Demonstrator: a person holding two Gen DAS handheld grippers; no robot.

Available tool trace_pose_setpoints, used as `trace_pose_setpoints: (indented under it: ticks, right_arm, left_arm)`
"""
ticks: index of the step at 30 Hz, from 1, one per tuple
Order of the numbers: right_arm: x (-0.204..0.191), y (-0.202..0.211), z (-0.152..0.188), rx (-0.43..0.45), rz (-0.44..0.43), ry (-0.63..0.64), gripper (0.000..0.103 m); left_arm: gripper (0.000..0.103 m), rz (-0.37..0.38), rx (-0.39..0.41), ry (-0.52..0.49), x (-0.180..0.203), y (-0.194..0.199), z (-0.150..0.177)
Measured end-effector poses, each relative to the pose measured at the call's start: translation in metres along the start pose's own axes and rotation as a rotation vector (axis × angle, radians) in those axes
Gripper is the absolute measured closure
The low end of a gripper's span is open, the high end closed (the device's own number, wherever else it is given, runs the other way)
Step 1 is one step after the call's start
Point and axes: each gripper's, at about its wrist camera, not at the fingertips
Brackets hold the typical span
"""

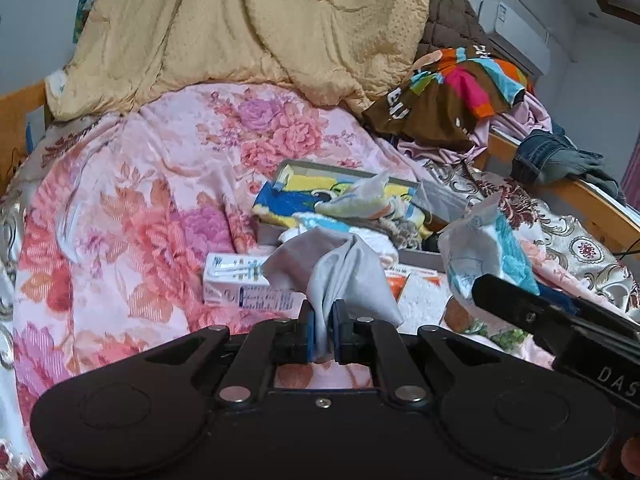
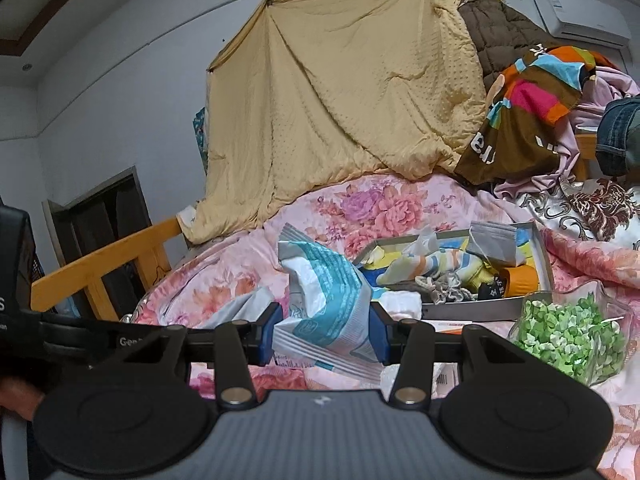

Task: Organize soft objects
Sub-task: 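Lift the grey cloth with the left gripper while the right gripper lifts the packet toward the tray, then carry the grey cloth and blue-white packet over the cartoon tray with both grippers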

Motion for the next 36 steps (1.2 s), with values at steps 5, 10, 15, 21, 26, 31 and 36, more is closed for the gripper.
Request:
trace_pose_setpoints:
  ticks: [5, 10, 15, 21, 26, 31, 36]
  right_arm:
    - [0.004, 0.005, -0.006, 0.016, 0.013, -0.012, 0.053]
    - [0.01, 0.009, -0.015, 0.03, 0.034, -0.017, 0.053]
    - [0.018, -0.004, -0.029, 0.033, 0.045, 0.002, 0.053]
    - [0.029, -0.034, -0.045, 0.03, 0.05, 0.052, 0.053]
    - [0.052, -0.071, -0.052, -0.001, 0.059, 0.08, 0.053]
    - [0.077, -0.112, -0.061, -0.006, 0.062, 0.098, 0.053]
    - [0.11, -0.141, -0.064, -0.001, 0.068, 0.033, 0.053]
  left_arm:
    - [0.094, 0.015, 0.025, -0.022, 0.009, 0.006, -0.013]
    - [0.094, 0.024, 0.046, -0.02, 0.015, 0.006, -0.026]
    - [0.094, 0.035, 0.064, -0.06, 0.02, -0.001, -0.041]
    - [0.094, 0.045, 0.081, -0.072, 0.022, -0.022, -0.061]
    - [0.094, 0.045, 0.09, -0.065, 0.021, -0.049, -0.078]
    - [0.094, 0.043, 0.095, -0.085, 0.023, -0.082, -0.094]
    - [0.094, 0.035, 0.097, -0.085, 0.029, -0.126, -0.107]
Point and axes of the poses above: each gripper's, at about its wrist camera, not at the fingertips, and y roughly against the way its jaws point, x to its right, z to its underside, and after that the axes turned 12 degrees about -z, right-handed
